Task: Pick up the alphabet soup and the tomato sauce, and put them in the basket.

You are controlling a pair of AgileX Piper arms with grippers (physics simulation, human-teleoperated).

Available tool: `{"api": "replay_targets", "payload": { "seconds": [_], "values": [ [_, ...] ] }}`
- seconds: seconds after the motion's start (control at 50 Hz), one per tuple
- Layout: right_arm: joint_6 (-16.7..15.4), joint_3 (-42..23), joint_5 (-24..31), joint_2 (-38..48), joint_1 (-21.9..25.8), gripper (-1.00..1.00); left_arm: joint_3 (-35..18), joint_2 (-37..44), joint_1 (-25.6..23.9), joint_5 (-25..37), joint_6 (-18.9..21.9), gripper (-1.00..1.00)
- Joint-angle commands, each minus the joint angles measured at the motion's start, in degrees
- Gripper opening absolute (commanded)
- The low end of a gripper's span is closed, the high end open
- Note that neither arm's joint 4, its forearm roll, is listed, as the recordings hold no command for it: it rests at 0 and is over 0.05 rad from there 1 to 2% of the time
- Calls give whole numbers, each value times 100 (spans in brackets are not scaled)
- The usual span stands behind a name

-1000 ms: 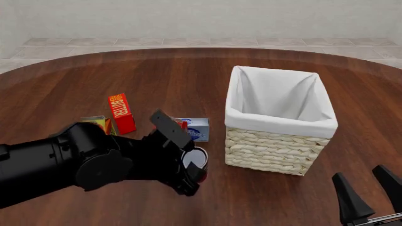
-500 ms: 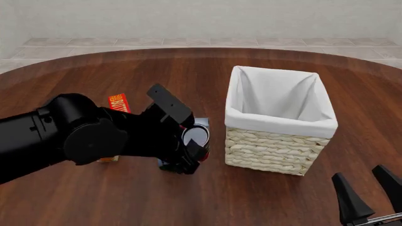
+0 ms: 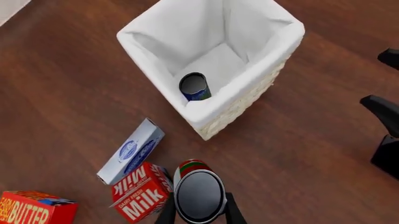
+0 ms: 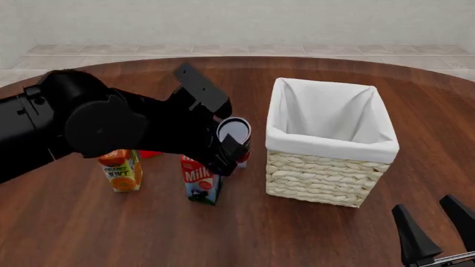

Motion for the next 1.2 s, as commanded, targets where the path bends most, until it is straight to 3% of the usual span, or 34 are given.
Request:
{"api": "replay_targets", "payload": {
  "seconds": [0.02, 1.2],
  "values": [
    [1, 0, 2, 0, 14, 100, -473, 120, 62, 192, 337, -100],
    [39, -1, 1, 0, -36, 100, -2316, 1346, 8, 299, 861, -100]
  ]
}}
